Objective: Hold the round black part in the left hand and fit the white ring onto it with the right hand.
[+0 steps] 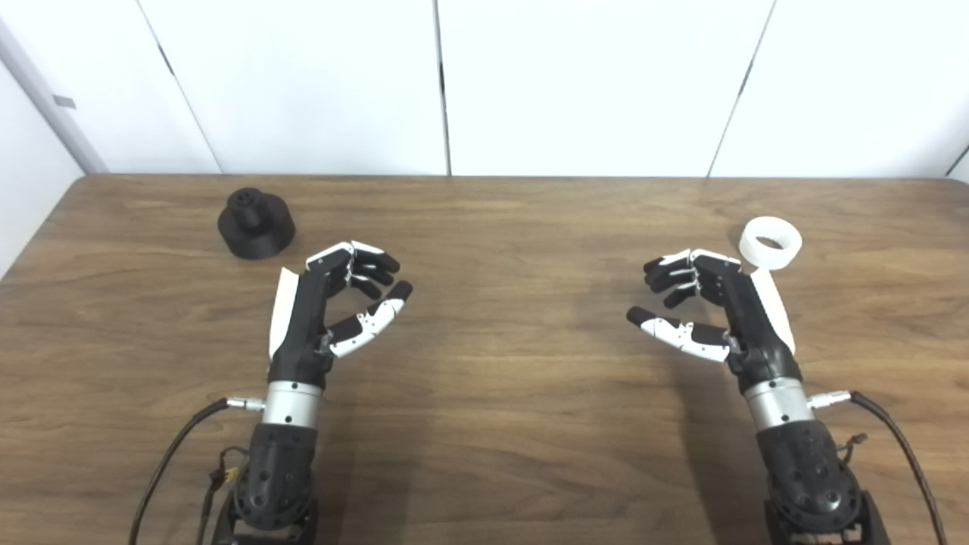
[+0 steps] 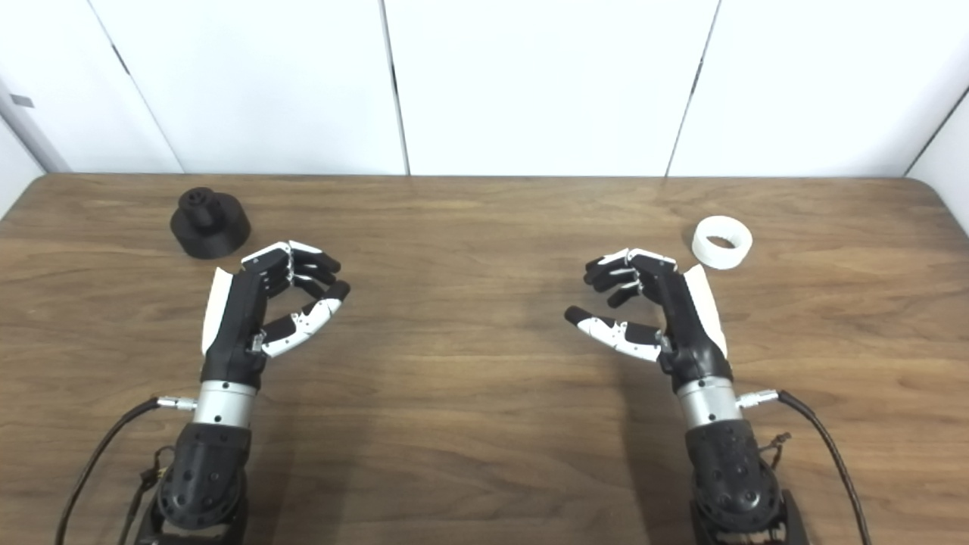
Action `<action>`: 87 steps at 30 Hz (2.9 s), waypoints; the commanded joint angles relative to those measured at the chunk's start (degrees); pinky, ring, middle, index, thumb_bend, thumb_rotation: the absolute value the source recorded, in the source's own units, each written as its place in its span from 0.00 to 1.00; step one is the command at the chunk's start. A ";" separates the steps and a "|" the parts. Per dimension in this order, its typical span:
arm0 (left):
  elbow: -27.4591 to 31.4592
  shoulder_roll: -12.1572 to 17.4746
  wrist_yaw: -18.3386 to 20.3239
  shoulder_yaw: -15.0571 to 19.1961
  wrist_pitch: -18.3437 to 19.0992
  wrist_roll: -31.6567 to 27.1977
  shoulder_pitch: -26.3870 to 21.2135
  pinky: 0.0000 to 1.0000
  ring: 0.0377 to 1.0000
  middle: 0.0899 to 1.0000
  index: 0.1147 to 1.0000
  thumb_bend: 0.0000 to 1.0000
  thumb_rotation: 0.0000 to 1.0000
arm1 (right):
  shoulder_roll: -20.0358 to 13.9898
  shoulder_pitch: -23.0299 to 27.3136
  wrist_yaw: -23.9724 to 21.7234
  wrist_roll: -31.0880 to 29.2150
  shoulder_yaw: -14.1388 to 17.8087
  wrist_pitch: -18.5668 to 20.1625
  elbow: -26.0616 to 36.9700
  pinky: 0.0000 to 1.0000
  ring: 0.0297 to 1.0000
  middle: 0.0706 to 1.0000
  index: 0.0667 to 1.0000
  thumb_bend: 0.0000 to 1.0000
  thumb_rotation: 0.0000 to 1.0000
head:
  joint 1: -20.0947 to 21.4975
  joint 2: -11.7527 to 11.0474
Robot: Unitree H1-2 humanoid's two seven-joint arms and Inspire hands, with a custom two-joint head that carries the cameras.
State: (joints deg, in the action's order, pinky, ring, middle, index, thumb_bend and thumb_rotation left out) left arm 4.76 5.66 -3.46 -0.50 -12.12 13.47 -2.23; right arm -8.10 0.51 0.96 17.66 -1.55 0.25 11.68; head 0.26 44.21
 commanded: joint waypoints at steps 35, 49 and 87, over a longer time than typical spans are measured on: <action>-1.07 -4.16 -2.60 -2.22 -2.95 3.25 -2.03 0.44 0.54 0.56 0.43 0.50 0.07 | -4.98 1.16 -0.25 -5.76 3.79 -5.31 -2.34 0.44 0.54 0.62 0.46 0.51 0.13 | -19.64 -4.68; 4.36 0.91 -1.56 -0.58 5.26 12.69 -3.74 0.48 0.58 0.61 0.43 0.51 0.08 | -5.46 1.54 -0.68 -6.26 4.17 -5.09 -2.61 0.46 0.55 0.62 0.46 0.51 0.13 | -19.25 -5.23; -1.11 17.79 -0.20 0.12 21.71 34.13 -19.51 0.60 0.79 0.80 0.66 0.79 0.30 | -6.28 1.54 -1.23 -6.92 5.09 -5.12 -3.32 0.46 0.55 0.62 0.46 0.51 0.13 | -19.01 -6.10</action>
State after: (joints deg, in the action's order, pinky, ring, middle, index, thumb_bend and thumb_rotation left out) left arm 3.69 21.57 -2.06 -0.94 10.07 46.82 -18.32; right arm -13.22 0.42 -0.19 11.22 2.89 -3.07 7.01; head -18.72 38.06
